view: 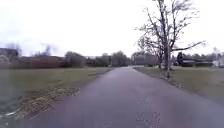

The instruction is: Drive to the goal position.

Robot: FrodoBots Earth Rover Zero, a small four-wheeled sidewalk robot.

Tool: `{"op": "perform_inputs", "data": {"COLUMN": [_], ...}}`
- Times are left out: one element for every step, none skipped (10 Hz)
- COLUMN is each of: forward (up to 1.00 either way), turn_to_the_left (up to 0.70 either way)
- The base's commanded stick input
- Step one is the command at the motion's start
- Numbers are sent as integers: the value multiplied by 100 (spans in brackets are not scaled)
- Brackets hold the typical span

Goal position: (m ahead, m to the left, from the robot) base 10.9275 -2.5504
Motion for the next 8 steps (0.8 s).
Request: {"op": "perform_inputs", "data": {"forward": [100,100,100,100,100,100,100,100], "turn_to_the_left": [0,0,0,0,0,0,0,0]}}
